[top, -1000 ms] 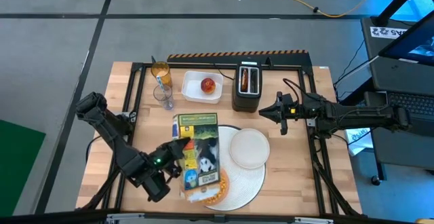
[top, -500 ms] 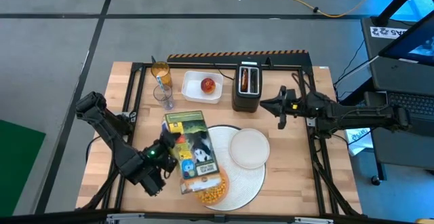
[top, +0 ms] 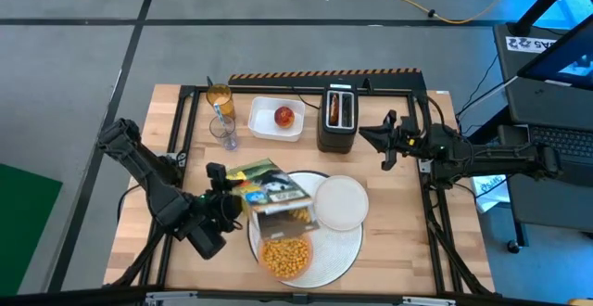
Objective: Arrange a breakfast setting
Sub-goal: Pour the cereal from the cereal box into the pink bowl
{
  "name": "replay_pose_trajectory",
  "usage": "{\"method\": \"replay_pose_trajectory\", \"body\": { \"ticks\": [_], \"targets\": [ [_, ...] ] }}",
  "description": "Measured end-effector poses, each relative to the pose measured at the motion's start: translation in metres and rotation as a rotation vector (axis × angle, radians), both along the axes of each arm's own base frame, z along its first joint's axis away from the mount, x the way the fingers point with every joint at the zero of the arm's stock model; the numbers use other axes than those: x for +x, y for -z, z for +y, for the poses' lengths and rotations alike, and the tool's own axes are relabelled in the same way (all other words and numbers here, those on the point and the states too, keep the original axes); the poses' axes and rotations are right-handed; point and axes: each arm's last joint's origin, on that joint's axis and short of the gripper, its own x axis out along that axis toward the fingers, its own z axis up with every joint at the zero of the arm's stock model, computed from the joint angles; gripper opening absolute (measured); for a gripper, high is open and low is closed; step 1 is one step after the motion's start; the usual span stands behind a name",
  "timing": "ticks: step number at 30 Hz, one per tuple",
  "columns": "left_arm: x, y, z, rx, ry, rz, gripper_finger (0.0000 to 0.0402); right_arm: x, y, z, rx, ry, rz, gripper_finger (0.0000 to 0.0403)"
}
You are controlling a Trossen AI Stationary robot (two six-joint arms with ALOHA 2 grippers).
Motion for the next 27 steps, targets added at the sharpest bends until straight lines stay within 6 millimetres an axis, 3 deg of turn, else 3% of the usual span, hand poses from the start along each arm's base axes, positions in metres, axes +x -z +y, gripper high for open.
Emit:
{"method": "replay_pose_trajectory", "body": {
  "ticks": [7, 14, 19, 23, 27],
  "targets": [
    [0.025, -0.01, 0.011, -0.192, -0.083, -0.179, 0.0121, -0.002, -0.008, 0.0, -0.054, 0.009, -0.075, 0.0037],
    [0.054, -0.015, 0.031, -0.337, -0.157, -0.295, 0.0121, -0.011, -0.031, 0.001, -0.154, 0.05, -0.312, 0.0037],
    [0.082, -0.024, 0.05, -0.415, -0.027, -0.302, 0.0121, -0.024, -0.048, 0.002, -0.184, 0.083, -0.511, 0.0037],
    [0.103, -0.036, 0.074, -0.439, 0.062, -0.381, 0.0121, -0.036, -0.058, 0.003, -0.177, 0.061, -0.648, 0.0037],
    [0.121, -0.047, 0.114, -0.469, 0.117, -0.481, 0.0121, -0.048, -0.066, 0.007, -0.204, -0.02, -0.781, 0.0037]
  ]
}}
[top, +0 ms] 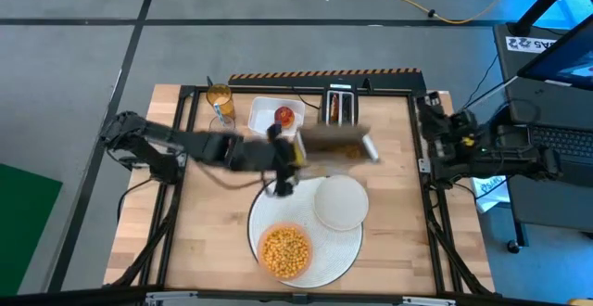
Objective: Arrange a breakfast setting
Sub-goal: Pour the cereal from the cereal box into the pink bowl
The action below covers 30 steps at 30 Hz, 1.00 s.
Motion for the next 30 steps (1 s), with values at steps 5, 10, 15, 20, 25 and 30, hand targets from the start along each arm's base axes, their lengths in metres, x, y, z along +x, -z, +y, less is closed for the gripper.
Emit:
{"method": "replay_pose_trajectory", "body": {
  "ticks": [5, 10, 15, 20, 25, 30],
  "targets": [
    [0.032, -0.002, 0.041, -0.13, 0.151, -0.202, 0.012, -0.007, -0.016, 0.004, -0.098, -0.059, -0.055, 0.0037],
    [0.067, 0.017, 0.054, -0.237, 0.21, -0.352, 0.0104, -0.011, -0.032, 0.005, -0.133, -0.062, -0.083, 0.0037],
    [0.096, 0.058, 0.053, -0.298, 0.199, -0.329, 0.0096, -0.011, -0.044, 0.006, -0.157, -0.051, -0.045, 0.0037],
    [0.111, 0.09, 0.053, -0.279, 0.134, -0.287, 0.0095, -0.002, -0.045, 0.005, -0.148, -0.053, 0.117, 0.0037],
    [0.121, 0.114, 0.056, -0.193, 0.102, -0.251, 0.0095, 0.006, -0.047, 0.004, -0.136, -0.051, 0.293, 0.0037],
    [0.126, 0.131, 0.06, -0.165, 0.091, -0.207, 0.0094, 0.006, -0.066, 0.004, -0.214, 0.023, 0.495, 0.0037]
  ]
}}
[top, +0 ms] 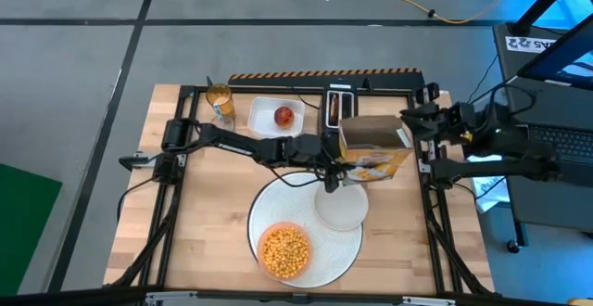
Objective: Arrange a breakfast setting
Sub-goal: Pour the cereal from the cereal box into the pink bowl
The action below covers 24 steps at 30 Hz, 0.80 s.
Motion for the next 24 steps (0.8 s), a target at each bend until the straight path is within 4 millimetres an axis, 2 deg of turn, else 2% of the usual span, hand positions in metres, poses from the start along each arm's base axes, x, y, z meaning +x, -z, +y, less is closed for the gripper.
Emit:
{"method": "replay_pose_trajectory", "body": {
  "ticks": [6, 12, 17, 21, 24],
  "targets": [
    [0.0, 0.002, 0.017, 0.011, -0.061, 0.0, 0.0094, 0.003, -0.047, 0.0, -0.14, 0.067, 0.25, 0.0037],
    [-0.001, 0.003, 0.029, 0.009, -0.08, 0.014, 0.0094, 0.027, -0.08, -0.001, -0.203, -0.001, 0.582, 0.0037],
    [-0.001, 0.005, 0.029, 0.006, -0.073, 0.029, 0.0094, 0.051, -0.109, 0.0, -0.139, -0.124, 0.565, 0.0037],
    [-0.001, 0.005, 0.029, 0.005, -0.071, 0.034, 0.0094, 0.058, -0.122, 0.005, -0.321, -0.317, 0.485, 0.0037],
    [-0.003, 0.01, 0.027, 0.003, -0.068, 0.081, 0.0094, 0.062, -0.12, 0.005, -0.343, -0.337, 0.542, 0.0037]
  ]
}}
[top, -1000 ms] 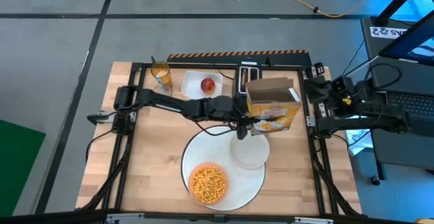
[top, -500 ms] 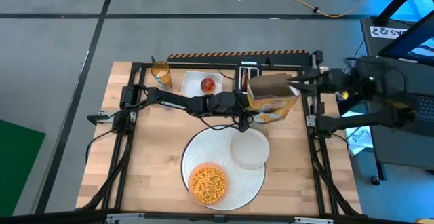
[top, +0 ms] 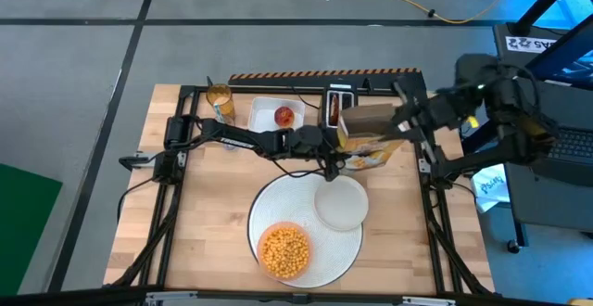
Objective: Arrange a breakfast setting
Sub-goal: Pour the cereal from the cereal box into the pink bowl
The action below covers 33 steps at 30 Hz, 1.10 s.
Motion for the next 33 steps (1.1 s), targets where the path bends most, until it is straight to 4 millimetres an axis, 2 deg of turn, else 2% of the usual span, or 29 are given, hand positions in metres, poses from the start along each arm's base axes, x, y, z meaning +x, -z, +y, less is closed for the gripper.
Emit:
{"method": "replay_pose_trajectory", "body": {
  "ticks": [3, 7, 12, 16, 19, 23, 33],
  "targets": [
    [-0.001, 0.003, -0.002, -0.003, 0.004, 0.038, 0.0094, -0.005, 0.015, -0.002, -0.044, 0.095, 0.204, 0.0052],
    [-0.001, 0.004, -0.009, -0.003, 0.018, 0.041, 0.0094, -0.011, 0.038, -0.005, -0.119, 0.171, 0.463, 0.0117],
    [-0.001, 0.004, -0.015, 0.005, 0.014, 0.044, 0.0094, -0.006, 0.051, -0.005, -0.103, 0.146, 0.578, 0.0219],
    [-0.001, 0.004, -0.017, 0.007, 0.014, 0.046, 0.0094, -0.002, 0.06, -0.005, -0.088, 0.158, 0.687, 0.0265],
    [-0.001, 0.004, -0.018, 0.009, 0.01, 0.046, 0.0094, 0.003, 0.07, -0.007, -0.124, 0.207, 0.802, 0.0271],
    [-0.001, 0.004, -0.019, 0.018, -0.01, 0.048, 0.0094, 0.005, 0.077, -0.008, -0.152, 0.185, 0.882, 0.026],
    [0.001, 0.001, -0.018, 0.025, -0.028, 0.01, 0.0094, 0.006, 0.08, -0.011, -0.279, 0.236, 0.892, 0.0186]
  ]
}}
